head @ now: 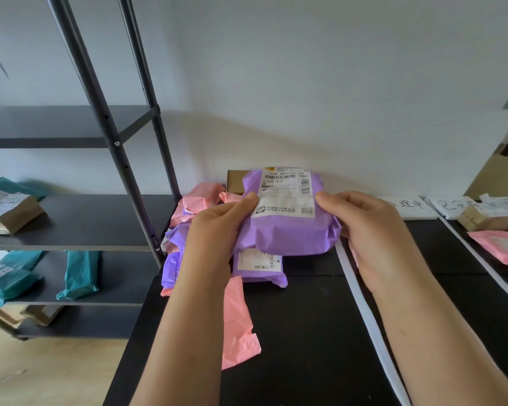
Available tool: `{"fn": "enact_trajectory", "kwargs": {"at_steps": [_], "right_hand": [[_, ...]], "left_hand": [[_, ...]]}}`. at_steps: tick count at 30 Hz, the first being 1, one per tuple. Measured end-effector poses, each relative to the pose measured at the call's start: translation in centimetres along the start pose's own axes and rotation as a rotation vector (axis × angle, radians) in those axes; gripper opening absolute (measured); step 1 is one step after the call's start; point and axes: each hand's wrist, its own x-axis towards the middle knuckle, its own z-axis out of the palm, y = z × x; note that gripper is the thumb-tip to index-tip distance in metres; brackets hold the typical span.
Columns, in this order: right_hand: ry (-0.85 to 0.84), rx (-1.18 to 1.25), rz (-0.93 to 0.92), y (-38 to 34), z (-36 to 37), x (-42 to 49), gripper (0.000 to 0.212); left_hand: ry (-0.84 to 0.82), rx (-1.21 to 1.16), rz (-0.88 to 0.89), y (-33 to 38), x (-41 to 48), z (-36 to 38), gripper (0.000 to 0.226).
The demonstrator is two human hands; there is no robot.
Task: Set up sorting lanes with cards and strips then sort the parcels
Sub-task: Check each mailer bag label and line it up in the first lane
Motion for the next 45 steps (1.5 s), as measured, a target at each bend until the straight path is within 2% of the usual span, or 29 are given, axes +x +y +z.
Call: {"fn": "enact_trajectory", "kwargs": {"at_steps": [3, 5, 7, 10, 13, 18, 21, 22, 24, 29, 33, 37, 40, 43, 45], "right_hand": [[0.016, -0.322, -0.083, 0.6, -0.4, -0.1, 0.016], [0.059, -0.439, -0.129, 1.2, -0.7, 0.0, 0.007], [0.137, -0.519, -0.186, 2.1, -1.1, 0.3, 0.021], [0.242, -0.589, -0.275, 3.2, -1.8, 0.4, 0.043], [0.3, -0.689, -0.321, 4.2, -3.0, 0.4, 0.047], [0.281, -0.721, -0.265, 6.0, -6.0, 0.9, 0.042], [0.286, -0.626, -0.199, 7.2, -8.3, 1.5, 0.018], [0.302, -0.583, -0.188, 7.5, -9.1, 1.6, 0.013], [0.35, -0.553, -0.195, 8.5, -11.0, 1.7, 0.016], [0.38, -0.519, -0.089, 12.0, -16.2, 2.4, 0.015], [0.418, -0.516, -0.009, 15.1, -20.0, 3.3, 0.017], [0.487, -0.489, 0.141, 18.5, -23.8, 4.6, 0.015], [0.532, -0.457, 0.251, 21.2, -26.4, 5.8, 0.006], [0.542, -0.431, 0.334, 23.8, -28.1, 6.9, 0.008], [0.546, -0.45, 0.366, 25.2, -29.0, 7.5, 0.007]], "left_hand": [[0.047, 0.168, 0.042, -0.7, 0.9, -0.4, 0.021], [0.022, 0.212, 0.077, -1.2, 1.3, -0.5, 0.027], [0.023, 0.287, 0.103, -1.2, 1.5, -0.2, 0.032], [0.01, 0.426, 0.136, -2.1, 1.9, 0.5, 0.026], [-0.045, 0.506, 0.145, -3.1, 2.3, 1.7, 0.018], [-0.169, 0.555, 0.231, -4.6, 2.8, 4.7, 0.012], [-0.208, 0.572, 0.23, -5.7, 3.2, 6.9, 0.012], [-0.195, 0.572, 0.236, -6.2, 3.4, 7.8, 0.014], [-0.183, 0.576, 0.234, -7.3, 3.6, 9.6, 0.025], [-0.123, 0.63, 0.164, -11.8, 3.7, 15.2, 0.016], [0.038, 0.755, 0.083, -16.3, 3.0, 19.4, 0.053], [0.104, 0.634, -0.135, -20.6, 2.1, 22.3, 0.061], [0.096, 0.565, -0.274, -23.5, 1.5, 24.2, 0.06], [-0.021, 0.586, -0.338, -26.5, 1.3, 26.5, 0.041], [-0.077, 0.582, -0.384, -28.3, 1.5, 28.0, 0.038]]}}
